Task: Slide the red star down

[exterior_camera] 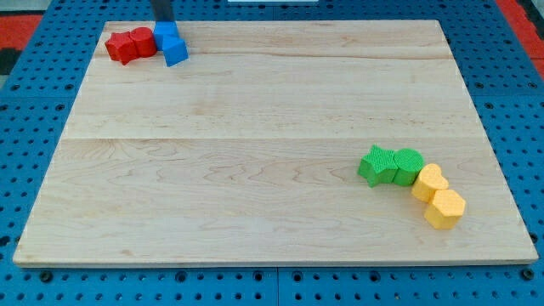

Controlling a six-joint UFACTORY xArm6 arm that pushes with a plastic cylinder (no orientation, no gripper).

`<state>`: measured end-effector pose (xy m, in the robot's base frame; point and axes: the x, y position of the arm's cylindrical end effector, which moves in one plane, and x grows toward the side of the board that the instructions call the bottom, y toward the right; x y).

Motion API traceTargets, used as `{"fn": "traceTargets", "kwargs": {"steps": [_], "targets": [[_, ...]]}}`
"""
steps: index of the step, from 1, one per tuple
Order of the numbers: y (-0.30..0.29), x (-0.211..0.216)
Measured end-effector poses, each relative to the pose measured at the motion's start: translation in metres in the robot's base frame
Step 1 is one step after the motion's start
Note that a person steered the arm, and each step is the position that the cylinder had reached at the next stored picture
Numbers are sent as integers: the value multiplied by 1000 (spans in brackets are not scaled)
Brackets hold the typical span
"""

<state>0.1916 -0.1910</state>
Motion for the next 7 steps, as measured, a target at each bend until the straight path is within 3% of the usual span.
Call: {"fn": "traceTargets", "kwargs": {"steps": [2, 6, 7], "targets": [[-52, 8], [-53, 91], [-63, 87]]}}
